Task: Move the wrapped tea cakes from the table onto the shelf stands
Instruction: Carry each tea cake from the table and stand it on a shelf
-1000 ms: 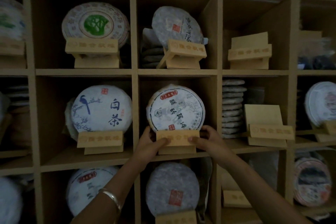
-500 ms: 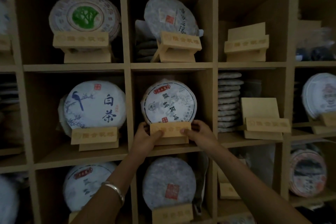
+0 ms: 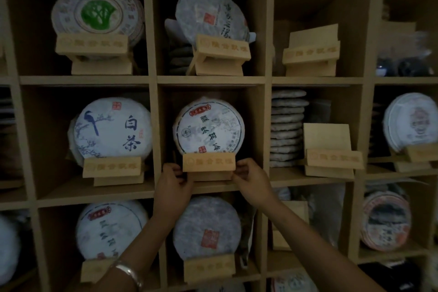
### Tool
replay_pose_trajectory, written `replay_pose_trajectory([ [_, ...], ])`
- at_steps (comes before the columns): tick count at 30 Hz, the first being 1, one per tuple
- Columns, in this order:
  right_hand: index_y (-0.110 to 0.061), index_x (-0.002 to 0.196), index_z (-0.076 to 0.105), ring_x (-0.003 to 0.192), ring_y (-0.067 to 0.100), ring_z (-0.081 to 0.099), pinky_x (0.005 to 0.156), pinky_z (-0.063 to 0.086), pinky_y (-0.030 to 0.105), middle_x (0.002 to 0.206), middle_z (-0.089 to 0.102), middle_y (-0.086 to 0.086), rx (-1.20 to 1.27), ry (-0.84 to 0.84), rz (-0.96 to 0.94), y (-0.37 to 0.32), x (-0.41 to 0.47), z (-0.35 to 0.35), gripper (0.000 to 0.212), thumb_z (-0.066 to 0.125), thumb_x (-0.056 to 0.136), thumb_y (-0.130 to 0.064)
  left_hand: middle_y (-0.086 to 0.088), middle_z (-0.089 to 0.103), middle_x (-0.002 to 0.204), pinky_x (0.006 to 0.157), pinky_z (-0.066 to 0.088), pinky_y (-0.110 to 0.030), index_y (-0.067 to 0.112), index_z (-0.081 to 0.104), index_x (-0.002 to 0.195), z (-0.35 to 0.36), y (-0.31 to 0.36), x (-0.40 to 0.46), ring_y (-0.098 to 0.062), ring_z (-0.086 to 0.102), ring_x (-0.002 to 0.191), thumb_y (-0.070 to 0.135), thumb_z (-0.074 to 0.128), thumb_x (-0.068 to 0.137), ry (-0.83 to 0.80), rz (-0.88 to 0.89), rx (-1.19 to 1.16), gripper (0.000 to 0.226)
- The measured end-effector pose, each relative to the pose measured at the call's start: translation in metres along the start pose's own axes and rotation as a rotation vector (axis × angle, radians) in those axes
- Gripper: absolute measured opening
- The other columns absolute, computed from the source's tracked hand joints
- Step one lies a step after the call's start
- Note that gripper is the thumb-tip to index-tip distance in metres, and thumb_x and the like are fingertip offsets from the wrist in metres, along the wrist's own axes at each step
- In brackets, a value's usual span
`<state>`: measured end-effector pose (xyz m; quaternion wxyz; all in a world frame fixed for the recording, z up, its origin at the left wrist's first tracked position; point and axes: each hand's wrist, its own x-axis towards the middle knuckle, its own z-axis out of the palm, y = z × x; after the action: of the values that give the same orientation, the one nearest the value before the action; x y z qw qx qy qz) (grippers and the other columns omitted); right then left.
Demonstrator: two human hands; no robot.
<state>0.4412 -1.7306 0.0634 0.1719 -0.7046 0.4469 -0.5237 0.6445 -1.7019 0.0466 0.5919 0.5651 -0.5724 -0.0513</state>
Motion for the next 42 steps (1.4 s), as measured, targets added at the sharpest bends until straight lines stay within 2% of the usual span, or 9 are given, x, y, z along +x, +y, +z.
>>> replay_pose_trajectory([
  [7,-0.01,0.107,0.064,0.086,0.01,0.059,0.065,0.04,0.002,0.102,0.067,0.003,-0.283,-0.05,-0.079,0.03,-0.039,-0.029,0.018,0.062,0.09,-0.009,0.004,0.061,0.079,0.064,0.047,-0.029,0.018,0.056,0.086,0.01,-0.003,-0.047,-0.007,0.058,0.072,0.004,0.063,0.085,-0.197,0.116,0.146,0.016],
  [12,-0.002,0.102,0.065,0.087,0.02,0.064,0.07,0.046,0.027,0.101,0.068,0.008,-0.429,-0.034,0.02,0.05,-0.097,-0.064,0.016,0.062,0.091,-0.012,0.012,0.067,0.087,0.071,0.047,-0.02,0.025,0.064,0.097,0.058,-0.005,-0.081,-0.004,0.061,0.078,0.008,0.065,0.086,-0.421,0.176,0.054,0.02],
  [16,-0.01,0.102,0.059,0.085,0.021,0.059,0.071,0.043,0.029,0.095,0.06,0.003,-0.595,0.005,0.218,0.058,-0.156,-0.118,0.013,0.06,0.091,-0.017,0.02,0.065,0.082,0.061,0.048,-0.011,0.046,0.056,0.086,0.111,0.013,-0.103,0.001,0.063,0.077,0.034,0.055,0.075,-0.752,0.286,-0.142,0.016],
  [19,-0.004,0.1,0.058,0.086,0.03,0.06,0.069,0.042,0.036,0.095,0.064,0.015,-0.744,0.097,0.398,0.047,-0.214,-0.169,0.015,0.059,0.089,-0.013,0.022,0.063,0.084,0.07,0.054,-0.024,0.053,0.056,0.089,0.155,0.035,-0.146,-0.002,0.063,0.073,0.029,0.06,0.073,-0.948,0.326,-0.278,0.029],
  [21,-0.004,0.105,0.059,0.094,0.031,0.062,0.075,0.045,0.036,0.102,0.065,0.016,-0.819,0.159,0.508,0.032,-0.261,-0.2,0.019,0.059,0.09,-0.015,0.012,0.064,0.08,0.07,0.056,-0.035,0.052,0.057,0.09,0.179,0.054,-0.185,-0.006,0.063,0.07,0.027,0.061,0.074,-1.076,0.338,-0.367,0.03],
  [24,-0.009,0.115,0.059,0.102,0.028,0.062,0.079,0.044,0.031,0.11,0.064,0.01,-0.915,0.278,0.684,0.003,-0.347,-0.238,0.028,0.06,0.089,-0.021,0.005,0.063,0.079,0.064,0.052,-0.025,0.041,0.054,0.095,0.199,0.098,-0.254,-0.002,0.06,0.068,0.045,0.062,0.072,-1.338,0.396,-0.377,0.025],
  [26,-0.012,0.114,0.058,0.102,0.027,0.062,0.076,0.043,0.029,0.11,0.065,0.008,-0.982,0.353,0.833,-0.026,-0.411,-0.263,0.029,0.058,0.087,-0.022,0.006,0.06,0.082,0.067,0.051,-0.023,0.032,0.051,0.102,0.205,0.136,-0.306,-0.006,0.058,0.071,0.035,0.073,0.077,-1.517,0.47,-0.346,0.034],
  [29,-0.013,0.11,0.059,0.102,0.027,0.062,0.083,0.049,0.033,0.108,0.066,0.008,-1.069,0.488,1.061,-0.08,-0.51,-0.294,0.027,0.058,0.085,-0.024,0.003,0.062,0.083,0.074,0.051,-0.031,0.025,0.05,0.107,0.197,0.199,-0.386,-0.014,0.059,0.074,0.017,0.072,0.083,-1.651,0.644,-0.406,0.034],
  [42,-0.013,0.121,0.056,0.103,0.023,0.062,0.085,0.047,0.031,0.113,0.067,0.007,-1.039,1.009,1.666,-0.25,-0.804,-0.3,0.034,0.058,0.089,-0.024,0.005,0.068,0.097,0.083,0.05,-0.029,0.02,0.049,0.126,0.074,0.362,-0.669,-0.011,0.065,0.089,0.032,0.066,0.086,-2.087,1.188,-0.589,0.044],
])
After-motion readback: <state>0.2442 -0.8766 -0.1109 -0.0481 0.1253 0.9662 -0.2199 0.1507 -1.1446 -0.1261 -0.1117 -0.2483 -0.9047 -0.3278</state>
